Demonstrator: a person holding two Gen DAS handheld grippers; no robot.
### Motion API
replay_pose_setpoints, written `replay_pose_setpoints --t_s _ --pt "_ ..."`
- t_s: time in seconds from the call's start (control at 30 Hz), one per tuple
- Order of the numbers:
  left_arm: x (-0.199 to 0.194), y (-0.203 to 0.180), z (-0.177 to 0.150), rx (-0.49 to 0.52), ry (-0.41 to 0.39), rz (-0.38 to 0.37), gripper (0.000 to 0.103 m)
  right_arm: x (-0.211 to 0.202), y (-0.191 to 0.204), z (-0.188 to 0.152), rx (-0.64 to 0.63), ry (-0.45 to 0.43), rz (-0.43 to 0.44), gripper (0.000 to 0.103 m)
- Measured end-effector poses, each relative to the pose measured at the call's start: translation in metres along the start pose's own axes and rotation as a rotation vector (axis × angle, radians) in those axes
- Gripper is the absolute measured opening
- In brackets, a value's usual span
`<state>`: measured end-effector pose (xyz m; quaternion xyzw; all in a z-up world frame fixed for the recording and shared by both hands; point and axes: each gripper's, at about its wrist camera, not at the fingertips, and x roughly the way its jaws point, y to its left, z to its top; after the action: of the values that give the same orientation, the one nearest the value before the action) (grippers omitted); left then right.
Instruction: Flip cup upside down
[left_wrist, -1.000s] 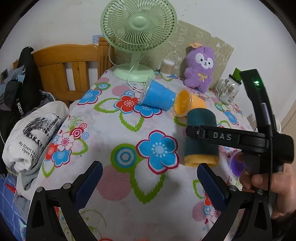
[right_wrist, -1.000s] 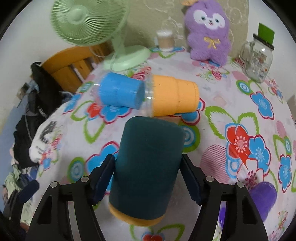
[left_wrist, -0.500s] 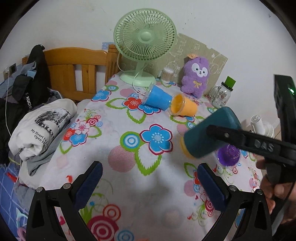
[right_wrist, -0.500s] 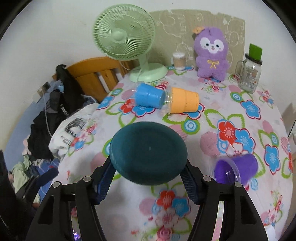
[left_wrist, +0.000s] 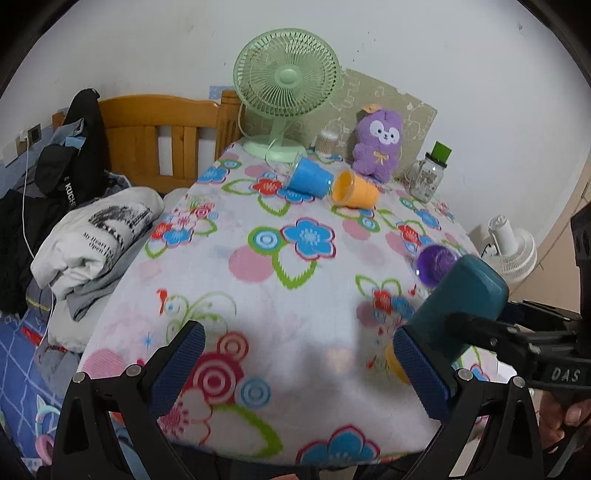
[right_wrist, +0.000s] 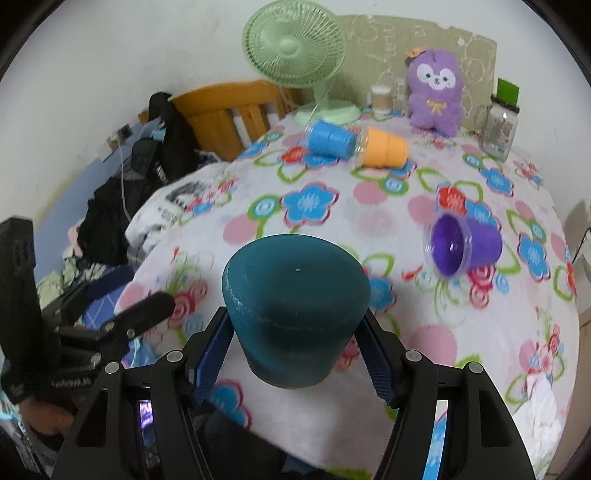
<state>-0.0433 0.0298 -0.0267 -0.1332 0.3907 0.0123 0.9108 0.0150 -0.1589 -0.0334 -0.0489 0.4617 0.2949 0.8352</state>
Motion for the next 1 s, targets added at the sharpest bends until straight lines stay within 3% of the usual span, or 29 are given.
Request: replay_pose_setpoints --t_s 0.23,0.5,0.67,1.0 --pt "-0.003 0.004 -0.016 -0.017 0.018 0.002 0.103 0.019 0.005 -0.008 -0.011 0.064 0.038 0.069" --pt "0.005 0.009 -0.019 -0.035 0.041 0.013 0.103 0.048 -0.007 0.021 0.02 0.069 0.037 0.07" --pt "0.008 0.011 -0.018 -0.042 0.043 0.018 0.103 0.064 -0.017 0.03 0.049 0.062 0.027 0.078" --pt "0.019 0.007 -0.013 -0.039 0.065 0.015 0.103 0.055 -0.023 0.032 0.044 0.037 0.035 0.078"
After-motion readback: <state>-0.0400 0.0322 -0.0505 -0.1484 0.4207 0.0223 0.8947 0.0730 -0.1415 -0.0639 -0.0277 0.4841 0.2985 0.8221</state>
